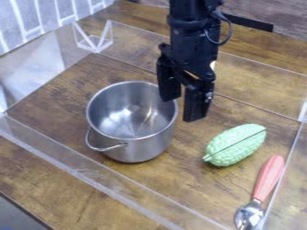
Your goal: Remove the green object from the silver pot and put it on the table
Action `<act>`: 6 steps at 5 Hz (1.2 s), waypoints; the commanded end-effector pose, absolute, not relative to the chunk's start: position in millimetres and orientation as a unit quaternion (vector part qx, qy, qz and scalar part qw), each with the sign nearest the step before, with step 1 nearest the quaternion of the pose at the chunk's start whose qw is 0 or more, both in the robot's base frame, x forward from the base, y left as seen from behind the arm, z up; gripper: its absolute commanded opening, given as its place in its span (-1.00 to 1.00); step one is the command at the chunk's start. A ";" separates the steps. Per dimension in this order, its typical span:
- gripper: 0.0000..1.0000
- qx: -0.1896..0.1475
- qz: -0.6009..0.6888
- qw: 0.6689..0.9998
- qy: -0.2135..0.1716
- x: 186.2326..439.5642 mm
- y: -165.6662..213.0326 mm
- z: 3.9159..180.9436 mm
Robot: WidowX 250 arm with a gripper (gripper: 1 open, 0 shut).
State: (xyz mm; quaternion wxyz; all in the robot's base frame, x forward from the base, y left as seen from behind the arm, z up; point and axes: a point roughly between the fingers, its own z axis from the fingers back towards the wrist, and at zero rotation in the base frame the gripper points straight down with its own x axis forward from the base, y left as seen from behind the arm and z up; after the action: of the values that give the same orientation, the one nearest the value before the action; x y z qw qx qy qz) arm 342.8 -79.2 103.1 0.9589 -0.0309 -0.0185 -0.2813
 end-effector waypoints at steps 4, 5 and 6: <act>-1.00 -0.029 -0.349 0.934 -0.070 349.6 -74.4 54.3; -1.00 -0.028 -0.346 0.935 -0.070 347.4 -81.1 54.8; -1.00 -0.027 -0.342 0.937 -0.065 341.0 -92.5 67.0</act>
State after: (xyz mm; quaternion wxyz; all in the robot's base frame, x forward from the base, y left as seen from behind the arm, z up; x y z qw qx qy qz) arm 337.5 -84.6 44.1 0.9398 -0.0281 -0.0330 -0.3388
